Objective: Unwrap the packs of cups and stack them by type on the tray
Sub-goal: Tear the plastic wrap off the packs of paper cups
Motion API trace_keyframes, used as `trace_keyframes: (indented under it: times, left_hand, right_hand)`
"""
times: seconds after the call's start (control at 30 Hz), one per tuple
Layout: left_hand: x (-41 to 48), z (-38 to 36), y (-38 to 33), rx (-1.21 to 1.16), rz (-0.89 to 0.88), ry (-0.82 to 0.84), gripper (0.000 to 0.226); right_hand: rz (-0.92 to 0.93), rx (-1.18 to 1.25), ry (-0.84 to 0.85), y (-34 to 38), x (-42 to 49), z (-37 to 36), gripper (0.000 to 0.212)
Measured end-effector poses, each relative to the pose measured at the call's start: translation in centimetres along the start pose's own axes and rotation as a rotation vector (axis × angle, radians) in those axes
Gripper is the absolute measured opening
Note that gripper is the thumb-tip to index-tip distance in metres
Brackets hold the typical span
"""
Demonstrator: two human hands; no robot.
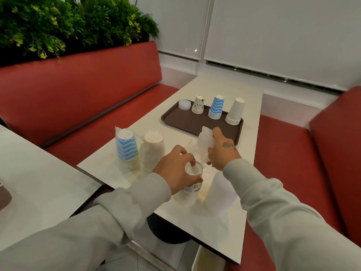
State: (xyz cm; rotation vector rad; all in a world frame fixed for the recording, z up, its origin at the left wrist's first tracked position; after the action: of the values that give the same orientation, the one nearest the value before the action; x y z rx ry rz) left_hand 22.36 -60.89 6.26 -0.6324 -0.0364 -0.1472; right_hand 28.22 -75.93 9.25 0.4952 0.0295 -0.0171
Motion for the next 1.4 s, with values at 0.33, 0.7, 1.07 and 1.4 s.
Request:
trace_keyframes:
  times: [0.33, 0.7, 1.07, 1.4]
  left_hand:
    - [1.5, -0.7, 0.8, -0.010, -0.059, 0.038, 0.021]
    - [4.2, 4.2, -2.3, -0.039, -0.287, -0.237, 0.045]
    - [8.7, 8.2, -4.6, 0.109, -0.478, -0.315, 0.041]
    - [10.7, 10.1, -1.7, 0.086, -0.384, -0.353, 0.030]
  right_hand:
    - [0.053, 0.293, -0.298, 0.3, 2.0, 3.4, 0.028]
    - [0.044, 0.290, -0.286, 1.2, 2.7, 5.8, 0.025]
    - [0.126, 0.249, -0.229, 4.1, 2.3, 7.2, 0.026]
    - [0.119, 0.603, -0.139, 6.5, 2.4, 6.2, 0.038]
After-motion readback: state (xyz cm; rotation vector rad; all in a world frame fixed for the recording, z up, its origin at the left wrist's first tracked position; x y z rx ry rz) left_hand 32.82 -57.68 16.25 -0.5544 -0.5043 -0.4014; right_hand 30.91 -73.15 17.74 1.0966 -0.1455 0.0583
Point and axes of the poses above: each hand's wrist, its own x-axis towards the middle knuckle, its own z-axis out of the back of the hand, y = z × x, the point moved 2 cm from there along x, towards the middle knuckle, and after that the axes turned 2 degrees about -y, right-handed, at the moved point
